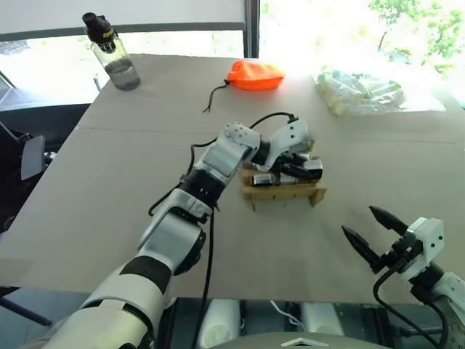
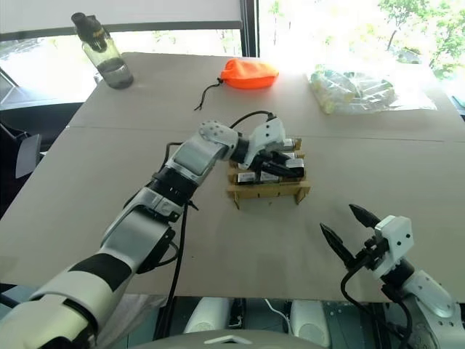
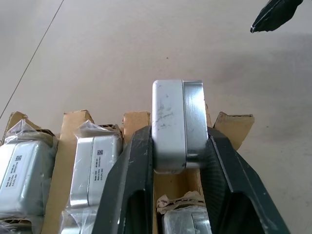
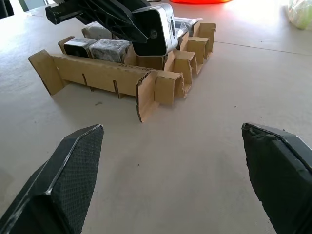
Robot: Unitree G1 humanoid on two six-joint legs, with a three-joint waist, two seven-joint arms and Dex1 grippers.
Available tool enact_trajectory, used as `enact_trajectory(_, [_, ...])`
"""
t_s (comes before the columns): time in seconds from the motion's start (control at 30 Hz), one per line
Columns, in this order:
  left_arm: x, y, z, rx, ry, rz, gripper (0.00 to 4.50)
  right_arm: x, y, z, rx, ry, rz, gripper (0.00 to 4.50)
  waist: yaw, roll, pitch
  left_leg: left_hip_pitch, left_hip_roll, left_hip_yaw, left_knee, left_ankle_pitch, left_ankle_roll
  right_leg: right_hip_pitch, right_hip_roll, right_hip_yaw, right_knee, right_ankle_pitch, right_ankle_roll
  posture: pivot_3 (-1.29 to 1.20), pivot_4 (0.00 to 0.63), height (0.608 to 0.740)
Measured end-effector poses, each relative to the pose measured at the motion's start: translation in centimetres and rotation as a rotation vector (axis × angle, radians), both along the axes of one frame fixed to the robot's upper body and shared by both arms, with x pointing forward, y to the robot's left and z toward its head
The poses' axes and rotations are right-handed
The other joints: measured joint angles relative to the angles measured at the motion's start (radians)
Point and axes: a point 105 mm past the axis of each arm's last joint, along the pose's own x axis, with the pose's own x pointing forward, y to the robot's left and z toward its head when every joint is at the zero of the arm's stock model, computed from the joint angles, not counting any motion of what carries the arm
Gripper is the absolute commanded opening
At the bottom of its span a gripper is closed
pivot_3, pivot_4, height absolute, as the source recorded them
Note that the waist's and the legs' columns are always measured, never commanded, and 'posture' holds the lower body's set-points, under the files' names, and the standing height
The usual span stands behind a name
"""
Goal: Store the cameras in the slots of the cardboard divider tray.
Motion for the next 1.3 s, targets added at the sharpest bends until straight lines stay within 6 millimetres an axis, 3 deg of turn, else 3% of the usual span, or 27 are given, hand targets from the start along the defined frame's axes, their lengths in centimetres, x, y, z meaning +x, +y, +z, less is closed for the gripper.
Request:
enact_trajectory(0.33, [0.6, 0.4, -0.3, 0.09, -0.106, -0.001, 0.73, 0.0, -0.3, 0.4, -0.005, -0.041, -0.024, 4.5, 0.001, -0.001, -0.001, 0.0, 0.0, 0.0, 0.0, 0.0, 0.001, 0.0, 0.0, 0.0, 0.0, 0.0, 0.0, 0.0, 0.15, 0.726])
enact_trajectory(1.0, [-0.6, 0.4, -1.0, 0.119, -0.015, 0.011, 0.73, 0.4, -0.9, 0.5, -0.039, -0.064, -0.049, 4.5, 0.001, -0.001, -0.001, 0.0, 0.0, 0.0, 0.0, -0.001, 0.001, 0.0, 0.0, 0.0, 0.0, 0.0, 0.0, 0.0, 0.15, 0.726])
enact_trajectory(1.03, [-0.6, 0.4, -1.0, 0.119, -0.005, 0.016, 1.79, 0.4, -0.9, 0.5, -0.039, -0.064, -0.049, 4.5, 0.001, -0.001, -0.001, 0.0, 0.0, 0.0, 0.0, -0.001, 0.001, 0.0, 0.0, 0.0, 0.0, 0.0, 0.0, 0.0, 0.15, 0.726])
enact_trajectory(1.2, [-1.1, 0.3, -1.8, 0.118, 0.051, 0.013, 3.58, 0.4, -1.0, 0.5, -0.04, -0.064, -0.049, 4.5, 0.002, -0.001, -0.001, 0.0, 0.0, 0.0, 0.0, -0.001, 0.001, 0.0, 0.0, 0.0, 0.0, 0.0, 0.0, 0.0, 0.15, 0.726])
enact_trajectory(1.23, [-1.1, -0.1, -1.7, 0.103, 0.057, 0.024, 4.21, 0.5, -1.0, 0.4, -0.04, -0.063, -0.05, 4.5, 0.003, -0.001, -0.001, 0.0, 0.0, 0.0, 0.001, -0.001, 0.001, 0.0, -0.001, 0.0, 0.0, 0.0, 0.0, 0.0, 0.15, 0.726])
enact_trajectory(1.3, [-1.2, -0.2, -1.7, 0.09, 0.071, 0.032, 4.21, 0.5, -1.0, 0.4, -0.04, -0.063, -0.048, 4.5, 0.002, -0.001, -0.001, 0.0, 0.0, 0.0, 0.0, -0.001, 0.001, 0.0, -0.001, 0.0, 0.0, 0.0, 0.0, 0.0, 0.15, 0.726])
